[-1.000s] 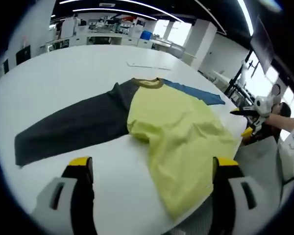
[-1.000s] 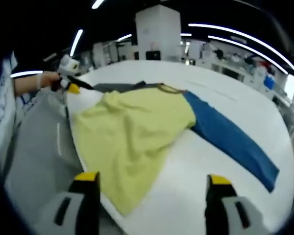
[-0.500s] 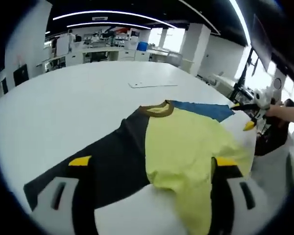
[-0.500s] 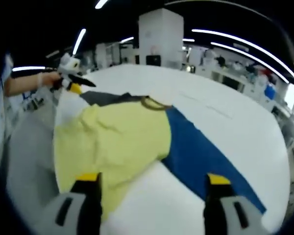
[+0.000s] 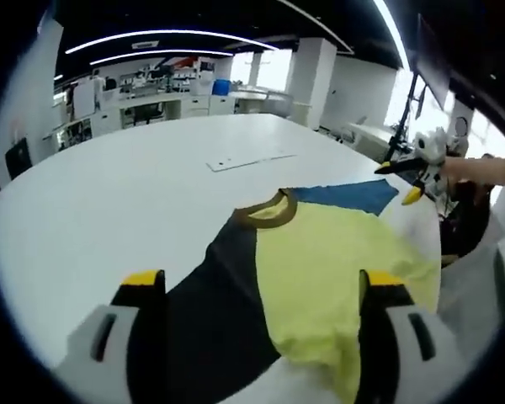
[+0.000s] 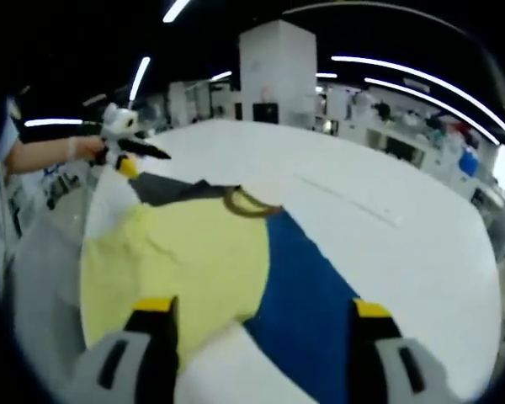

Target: Fold the garment on the visible template until the final outline fits inside the template.

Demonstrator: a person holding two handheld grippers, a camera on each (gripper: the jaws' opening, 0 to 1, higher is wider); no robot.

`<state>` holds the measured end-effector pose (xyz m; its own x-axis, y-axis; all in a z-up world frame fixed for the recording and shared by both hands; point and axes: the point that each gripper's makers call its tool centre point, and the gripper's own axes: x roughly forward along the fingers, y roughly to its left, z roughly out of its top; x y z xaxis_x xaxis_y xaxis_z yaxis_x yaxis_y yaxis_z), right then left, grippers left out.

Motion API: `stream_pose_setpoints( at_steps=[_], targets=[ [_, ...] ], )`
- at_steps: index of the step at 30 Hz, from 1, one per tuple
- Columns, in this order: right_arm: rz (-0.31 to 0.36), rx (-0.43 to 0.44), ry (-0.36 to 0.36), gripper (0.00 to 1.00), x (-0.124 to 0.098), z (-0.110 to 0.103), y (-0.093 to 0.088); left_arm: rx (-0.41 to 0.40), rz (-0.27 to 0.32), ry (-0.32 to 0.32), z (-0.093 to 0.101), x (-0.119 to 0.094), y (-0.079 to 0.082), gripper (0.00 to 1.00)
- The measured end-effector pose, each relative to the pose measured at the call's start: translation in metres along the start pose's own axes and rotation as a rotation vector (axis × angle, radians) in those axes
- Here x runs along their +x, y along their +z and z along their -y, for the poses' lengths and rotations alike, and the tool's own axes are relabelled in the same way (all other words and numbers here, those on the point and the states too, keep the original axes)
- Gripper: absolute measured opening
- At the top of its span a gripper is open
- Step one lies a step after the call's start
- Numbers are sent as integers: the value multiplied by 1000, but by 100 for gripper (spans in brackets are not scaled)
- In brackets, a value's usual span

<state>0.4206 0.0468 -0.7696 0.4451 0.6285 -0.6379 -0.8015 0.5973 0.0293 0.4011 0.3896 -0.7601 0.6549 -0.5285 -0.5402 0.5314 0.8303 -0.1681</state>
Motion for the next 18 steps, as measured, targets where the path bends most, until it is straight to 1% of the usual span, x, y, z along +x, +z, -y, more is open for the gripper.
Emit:
stream_pose_setpoints(
  at_steps=[1,3,4,6,7,9,11,12,16,18],
  targets=[
    [2,5,1,80,3,2,2,2,-1,-8,2,0,1,88],
    [4,22,2,79,11,9,5,5,-17,-12,-1,6,-1,85],
    [1,26,-6,76,14,10,5,8,-18,-20,-2,8,-1,84],
    [-4,3,-22,69,22,15,7,8,-26,-28,0,14,-1,82],
    [-6,2,-25,67,25,16,7,10,-43,-17,-8,19,-4,81],
    [-11,11,-24,69,31,16,7,9,-44,-13,-16,25,-5,77],
    [-18,18,-24,65,39,20,8,-15,-54,-2,-23,30,-6,73],
    [-23,21,-24,63,42,19,8,-15,-50,-4,-26,32,-5,72],
    [-47,16,-22,56,57,29,8,-28,-56,-2,-28,41,-6,64],
    [-63,7,-18,54,65,33,10,-22,-74,-10,-29,49,-9,62]
  ],
)
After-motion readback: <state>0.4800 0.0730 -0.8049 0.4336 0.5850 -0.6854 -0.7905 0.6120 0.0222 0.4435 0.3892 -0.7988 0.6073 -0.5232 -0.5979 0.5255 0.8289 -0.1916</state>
